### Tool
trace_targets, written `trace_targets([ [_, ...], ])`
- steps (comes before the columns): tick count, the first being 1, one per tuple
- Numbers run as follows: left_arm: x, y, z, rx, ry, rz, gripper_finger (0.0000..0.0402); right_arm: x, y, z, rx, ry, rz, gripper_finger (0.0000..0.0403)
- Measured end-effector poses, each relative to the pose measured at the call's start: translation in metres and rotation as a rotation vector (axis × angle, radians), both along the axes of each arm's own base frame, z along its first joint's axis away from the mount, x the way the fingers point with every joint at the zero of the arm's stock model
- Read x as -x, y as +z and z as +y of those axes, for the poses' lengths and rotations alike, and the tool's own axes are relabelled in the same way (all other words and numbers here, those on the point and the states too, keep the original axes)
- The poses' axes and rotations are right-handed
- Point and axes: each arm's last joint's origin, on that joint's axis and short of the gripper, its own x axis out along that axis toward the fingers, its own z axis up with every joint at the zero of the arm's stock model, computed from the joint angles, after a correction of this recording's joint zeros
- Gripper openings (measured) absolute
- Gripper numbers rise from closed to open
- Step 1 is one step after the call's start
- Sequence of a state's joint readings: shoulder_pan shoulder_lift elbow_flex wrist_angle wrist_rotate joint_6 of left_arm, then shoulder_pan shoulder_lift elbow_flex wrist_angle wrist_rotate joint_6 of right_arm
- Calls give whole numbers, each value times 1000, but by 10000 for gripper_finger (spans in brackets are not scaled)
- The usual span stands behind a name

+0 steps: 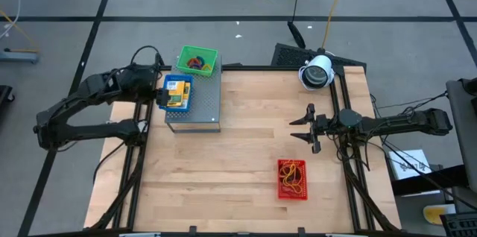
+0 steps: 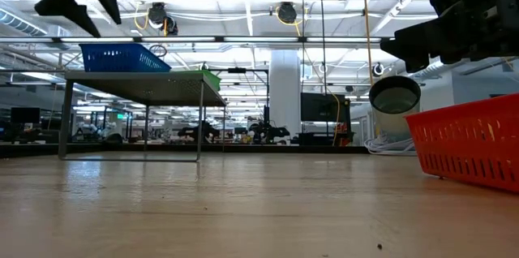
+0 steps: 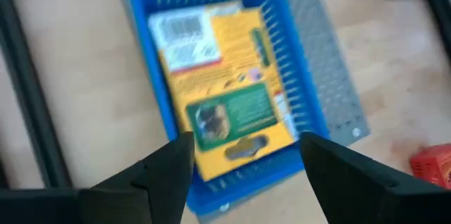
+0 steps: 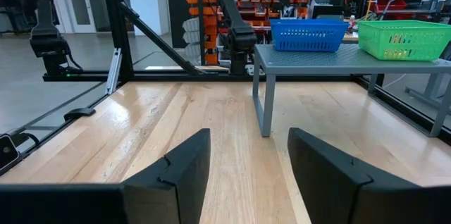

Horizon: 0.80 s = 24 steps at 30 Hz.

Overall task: Pick & Place Office Desk Supplies
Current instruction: Put the red bin on the shelf with rubber bands

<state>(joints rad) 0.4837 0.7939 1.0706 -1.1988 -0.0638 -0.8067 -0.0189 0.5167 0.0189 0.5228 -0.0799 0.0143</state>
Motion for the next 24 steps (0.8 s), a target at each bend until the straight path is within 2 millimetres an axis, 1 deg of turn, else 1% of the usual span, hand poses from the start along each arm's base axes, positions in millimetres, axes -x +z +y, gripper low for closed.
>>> trace_targets([
  [6, -1, 7, -6, -135, -109, -34, 269, 0, 0, 0, 0, -1, 0, 181],
  [11, -8, 10, -12, -209, -242, -48, 269, 0, 0, 0, 0, 0, 0, 181],
  [14, -21, 12, -16, -245, -338, -72, 269, 0, 0, 0, 0, -1, 0, 181],
  [20, -59, 12, -29, -276, -602, -147, 269, 0, 0, 0, 0, 0, 0, 181],
  [22, -68, 12, -31, -288, -641, -179, 269, 0, 0, 0, 0, -1, 0, 181],
  [24, -72, 14, -33, -298, -666, -213, 269, 0, 0, 0, 0, 0, 0, 181],
])
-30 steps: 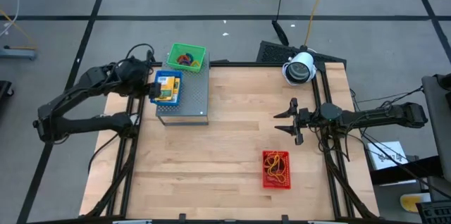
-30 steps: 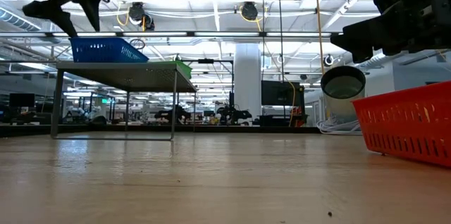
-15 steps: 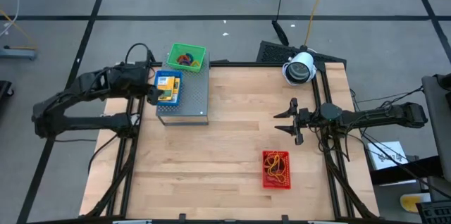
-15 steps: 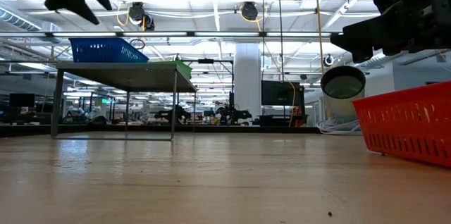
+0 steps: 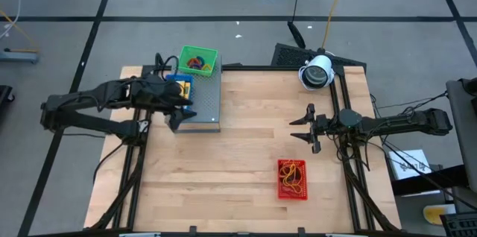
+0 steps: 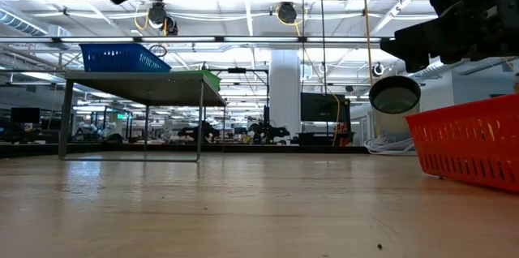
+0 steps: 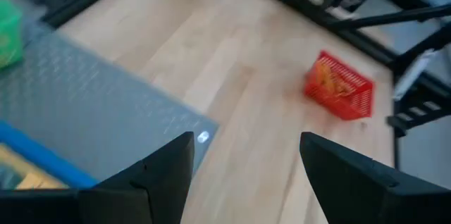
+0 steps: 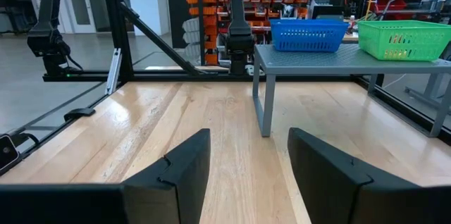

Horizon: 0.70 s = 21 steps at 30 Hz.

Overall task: Pick & Place Office Desk Supplies
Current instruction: Put the red bin on the shelf with rubber bands

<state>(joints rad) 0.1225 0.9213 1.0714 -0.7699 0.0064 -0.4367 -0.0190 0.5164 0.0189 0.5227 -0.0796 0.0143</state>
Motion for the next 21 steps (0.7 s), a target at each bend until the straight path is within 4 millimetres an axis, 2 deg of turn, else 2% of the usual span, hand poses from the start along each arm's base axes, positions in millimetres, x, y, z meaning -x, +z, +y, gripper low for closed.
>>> trace_targets([
  [4, -8, 6, -4, -29, -79, -85, 269, 0, 0, 0, 0, 0, 0, 181],
  [7, -12, 3, -13, -108, -186, -166, 269, 0, 0, 0, 0, 0, 0, 181],
  [9, -4, -11, -18, -150, -225, -251, 269, 0, 0, 0, 0, 0, 0, 181],
  [13, 17, -42, -22, -223, -233, -527, 269, 0, 0, 0, 0, 0, -4, 181],
  [18, 42, -75, -26, -373, -298, -615, 269, 0, 0, 0, 0, 0, 3, 181],
  [21, 57, -86, -26, -439, -315, -668, 269, 0, 0, 0, 0, 0, 1, 181],
])
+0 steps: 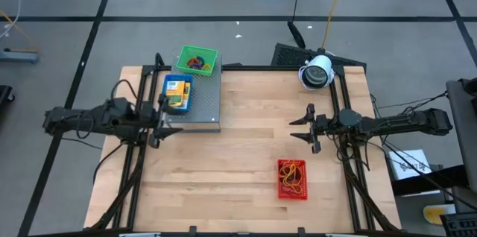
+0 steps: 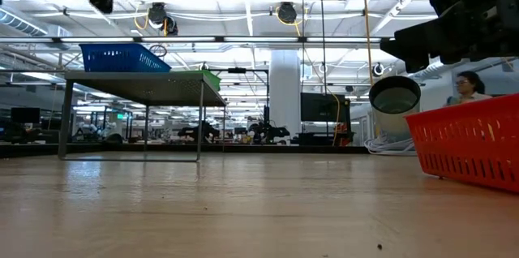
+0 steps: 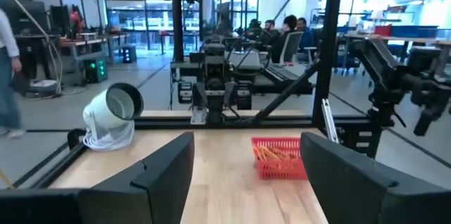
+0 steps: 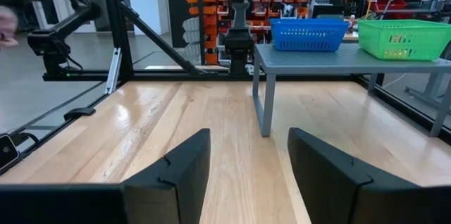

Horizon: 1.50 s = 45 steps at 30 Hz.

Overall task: Pick & Place Office Desk Supplies
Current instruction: Put the red bin on the shelf with rubber bands

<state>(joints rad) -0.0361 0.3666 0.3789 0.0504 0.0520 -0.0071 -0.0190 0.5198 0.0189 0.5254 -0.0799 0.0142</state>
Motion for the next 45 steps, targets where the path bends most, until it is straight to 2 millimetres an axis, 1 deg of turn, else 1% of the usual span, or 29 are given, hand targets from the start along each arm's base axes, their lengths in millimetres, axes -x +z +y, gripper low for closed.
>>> trace_targets([
  [4, 14, -24, -1, -1, -13, -14, 269, 0, 0, 0, 0, 0, 2, 181],
  [8, 20, -46, -2, -2, -27, -6, 269, 0, 0, 0, 0, 0, 2, 181],
  [13, 23, -61, -3, -19, -38, 27, 269, 0, 0, 0, 0, 0, 3, 181],
  [19, 26, -67, -2, -15, -9, -14, 269, 0, 0, 0, 0, 0, 3, 181],
  [25, 26, -67, -1, -13, -3, -13, 269, 0, 0, 0, 0, 0, 3, 181],
  [32, 25, -68, -1, -66, 3, -6, 269, 0, 0, 0, 0, 0, 3, 181],
  [45, 25, -68, -1, -68, 3, -7, 269, 0, 0, 0, 0, 0, 3, 181],
])
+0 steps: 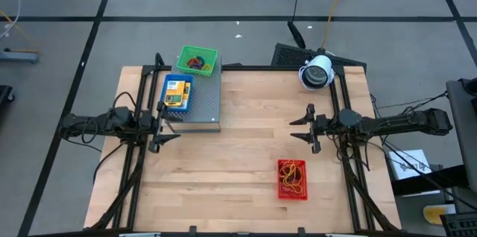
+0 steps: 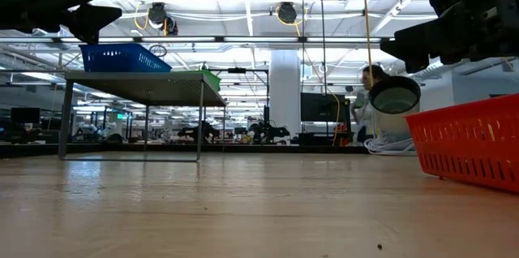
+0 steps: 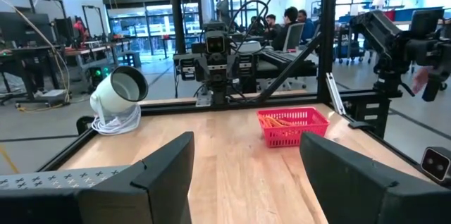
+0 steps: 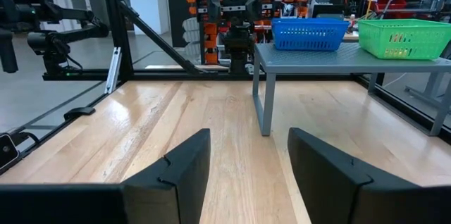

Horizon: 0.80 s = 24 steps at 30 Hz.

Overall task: Pick & Place Office Desk Supplies
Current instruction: Put the red bin on the shelf with rubber bands

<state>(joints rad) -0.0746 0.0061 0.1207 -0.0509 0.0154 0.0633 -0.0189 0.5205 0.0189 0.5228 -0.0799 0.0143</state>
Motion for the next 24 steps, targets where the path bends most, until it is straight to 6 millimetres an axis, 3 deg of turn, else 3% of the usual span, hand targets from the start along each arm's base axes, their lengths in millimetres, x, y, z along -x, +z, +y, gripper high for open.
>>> trace_targets([
  [14, 0, 0, 0, 13, -1, -2, 269, 0, 7, 0, 0, 0, -69, 181],
  [18, 0, 0, 0, 13, -1, -2, 269, 1, 12, 0, -127, 11, -112, 181],
  [24, 0, 0, 0, 11, -2, -2, 269, -3, 9, 1, -157, 24, 25, 181],
])
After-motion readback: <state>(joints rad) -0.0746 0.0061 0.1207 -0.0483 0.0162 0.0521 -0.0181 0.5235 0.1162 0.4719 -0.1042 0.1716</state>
